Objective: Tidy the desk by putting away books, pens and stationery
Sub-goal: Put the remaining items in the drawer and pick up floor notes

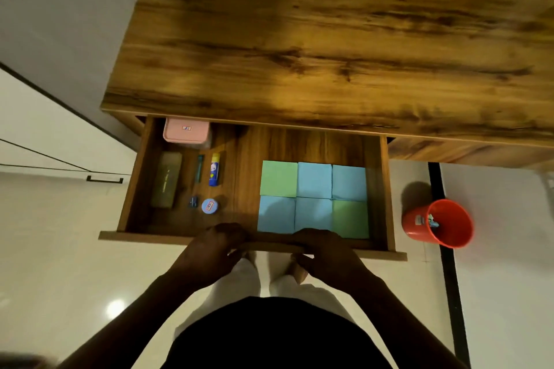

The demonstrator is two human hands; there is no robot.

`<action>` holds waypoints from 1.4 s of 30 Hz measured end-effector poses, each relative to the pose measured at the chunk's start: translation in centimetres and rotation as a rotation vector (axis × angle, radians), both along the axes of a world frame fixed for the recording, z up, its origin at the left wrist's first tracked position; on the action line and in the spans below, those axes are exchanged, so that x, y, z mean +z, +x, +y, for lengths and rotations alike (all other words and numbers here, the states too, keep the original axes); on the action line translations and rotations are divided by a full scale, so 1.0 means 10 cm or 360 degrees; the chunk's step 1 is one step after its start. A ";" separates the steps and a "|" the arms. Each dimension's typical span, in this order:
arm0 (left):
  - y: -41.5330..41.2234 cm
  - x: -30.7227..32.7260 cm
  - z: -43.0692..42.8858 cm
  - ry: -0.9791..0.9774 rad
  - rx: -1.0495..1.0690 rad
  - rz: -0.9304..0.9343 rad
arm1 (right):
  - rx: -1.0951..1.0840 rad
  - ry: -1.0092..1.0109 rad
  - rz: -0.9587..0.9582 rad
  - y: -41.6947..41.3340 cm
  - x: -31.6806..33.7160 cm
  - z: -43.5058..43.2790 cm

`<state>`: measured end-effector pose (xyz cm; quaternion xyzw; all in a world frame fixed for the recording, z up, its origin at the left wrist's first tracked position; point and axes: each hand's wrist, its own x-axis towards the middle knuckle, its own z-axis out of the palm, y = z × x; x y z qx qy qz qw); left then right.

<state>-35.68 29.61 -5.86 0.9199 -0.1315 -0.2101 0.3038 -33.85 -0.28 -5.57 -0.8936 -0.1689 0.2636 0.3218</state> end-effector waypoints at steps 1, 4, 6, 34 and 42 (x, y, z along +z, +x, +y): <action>-0.02 0.01 -0.01 0.0014 0.0016 -0.0021 | 0.0028 -0.0007 -0.0035 -0.02 -0.01 0.00; -0.08 0.04 -0.07 0.0035 0.0058 -0.0053 | 0.0137 -0.0027 -0.0099 -0.05 -0.03 0.01; -0.07 0.05 -0.10 0.0055 0.0100 -0.0046 | 0.0142 -0.0015 -0.0108 -0.04 -0.03 -0.01; 1.75 0.13 -0.18 0.0663 0.0003 -0.0758 | -0.0007 -0.0683 -0.1129 1.62 -0.15 0.21; 2.03 0.13 -0.25 0.0786 0.0093 -0.0689 | -0.0137 -0.0636 -0.1308 1.77 -0.14 0.19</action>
